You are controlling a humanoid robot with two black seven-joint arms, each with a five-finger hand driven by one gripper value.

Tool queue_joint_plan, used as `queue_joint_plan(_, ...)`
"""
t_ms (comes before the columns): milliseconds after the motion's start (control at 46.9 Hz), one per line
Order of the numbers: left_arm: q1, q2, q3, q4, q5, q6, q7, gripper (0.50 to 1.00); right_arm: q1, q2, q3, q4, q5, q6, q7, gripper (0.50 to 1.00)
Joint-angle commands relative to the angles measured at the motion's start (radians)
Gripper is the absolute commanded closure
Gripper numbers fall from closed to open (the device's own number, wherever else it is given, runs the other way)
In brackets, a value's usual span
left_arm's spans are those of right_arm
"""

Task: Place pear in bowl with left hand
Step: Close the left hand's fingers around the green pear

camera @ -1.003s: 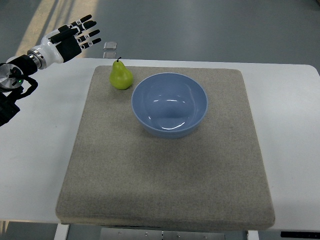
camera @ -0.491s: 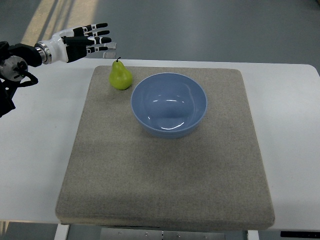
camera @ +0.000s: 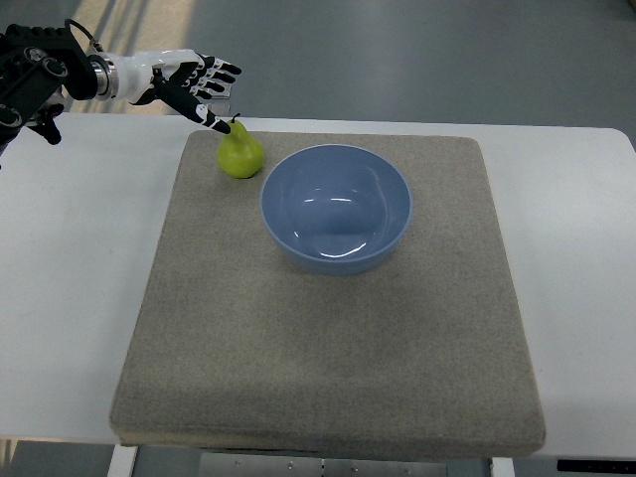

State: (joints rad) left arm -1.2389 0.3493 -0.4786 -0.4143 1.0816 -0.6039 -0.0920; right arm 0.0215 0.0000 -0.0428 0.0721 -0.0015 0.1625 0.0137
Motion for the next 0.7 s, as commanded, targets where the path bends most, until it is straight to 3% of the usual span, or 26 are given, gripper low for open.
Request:
queue_joint_plan(0, -0.005, -0.006, 0.041, -0.023, 0.092, 0.048, 0.0, 0.506, 0.0, 0.0, 0.0, 0.0, 0.0, 0.0, 0.0, 0.574)
queue_joint_plan(149, -0.007, -0.016, 0.101, -0.064, 0.221, 0.15, -0.005, 0.506, 0.0, 0.0, 0.0, 0.0, 0.0, 0.0, 0.0, 0.574)
queue_joint_plan(448, 0.016, -0.079, 0.141, -0.058, 0.261, 0.173, -0.005, 0.508, 0.0, 0.0, 0.0, 0.0, 0.0, 0.0, 0.0, 0.574)
queue_joint_plan(683, 0.061, -0.115, 0.153, -0.032, 0.297, 0.294, -0.003, 0.506, 0.0, 0.0, 0.001, 0.0, 0.0, 0.0, 0.0, 0.574)
